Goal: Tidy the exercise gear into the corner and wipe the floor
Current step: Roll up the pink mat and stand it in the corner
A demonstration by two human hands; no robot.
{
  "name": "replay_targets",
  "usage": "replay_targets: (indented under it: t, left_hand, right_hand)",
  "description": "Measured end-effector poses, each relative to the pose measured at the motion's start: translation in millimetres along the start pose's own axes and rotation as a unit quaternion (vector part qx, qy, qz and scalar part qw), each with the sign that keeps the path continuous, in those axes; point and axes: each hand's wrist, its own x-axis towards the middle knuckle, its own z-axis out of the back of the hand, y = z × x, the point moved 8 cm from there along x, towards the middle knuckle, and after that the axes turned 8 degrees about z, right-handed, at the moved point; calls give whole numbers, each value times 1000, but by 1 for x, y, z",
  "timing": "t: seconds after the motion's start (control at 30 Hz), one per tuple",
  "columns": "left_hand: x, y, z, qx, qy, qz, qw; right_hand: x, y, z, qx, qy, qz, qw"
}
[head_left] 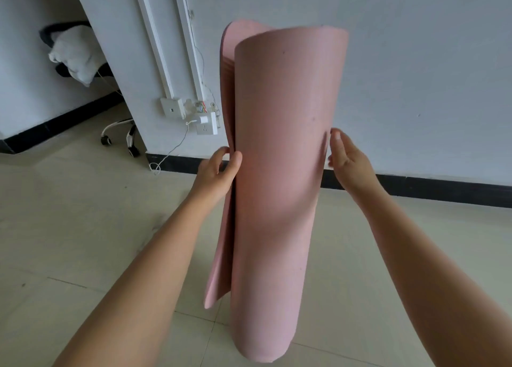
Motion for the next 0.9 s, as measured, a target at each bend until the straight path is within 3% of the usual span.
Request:
replay_targets:
  t: [0.1, 0.2, 0.3, 0.4, 0.47, 0.53, 0.6, 0.7, 0.8, 0.9]
  left_hand:
    - [-2, -12, 6, -66, -30, 25, 997]
    - [-1, -22, 31, -143, -62, 85, 984]
    - [-11, -49, 46, -149, 30, 173, 973]
    - [-33, -72, 72, -145, 55, 247, 957]
    - [-48, -96, 91, -156, 61, 242, 956]
    - [-64, -126, 108, -143, 77, 243, 956]
    - [-85, -145, 111, -81, 117, 227, 963]
    - [-113, -155, 124, -6, 110, 259, 960]
    - [-130, -145, 142, 98, 142, 352, 920]
    - [-140, -142, 139, 248, 242, 349, 871]
  right_hand:
    - [14, 25, 21, -1, -58, 33, 998]
    - [20, 53, 28, 50, -51, 25, 997]
    - [20, 85, 43, 34, -37, -10, 999]
    - [11, 104, 49, 69, 40, -153, 985]
    - [-5, 122, 51, 93, 138, -265, 950]
    - [-25, 147, 50, 84, 232, -316, 916]
    - [-51, 166, 45, 60, 282, -333, 898]
    - [-84, 177, 46, -7, 259, -389, 884]
    - [-107, 196, 49, -71, 245, -427, 868]
    - [-124, 209, 41, -116, 255, -429, 859]
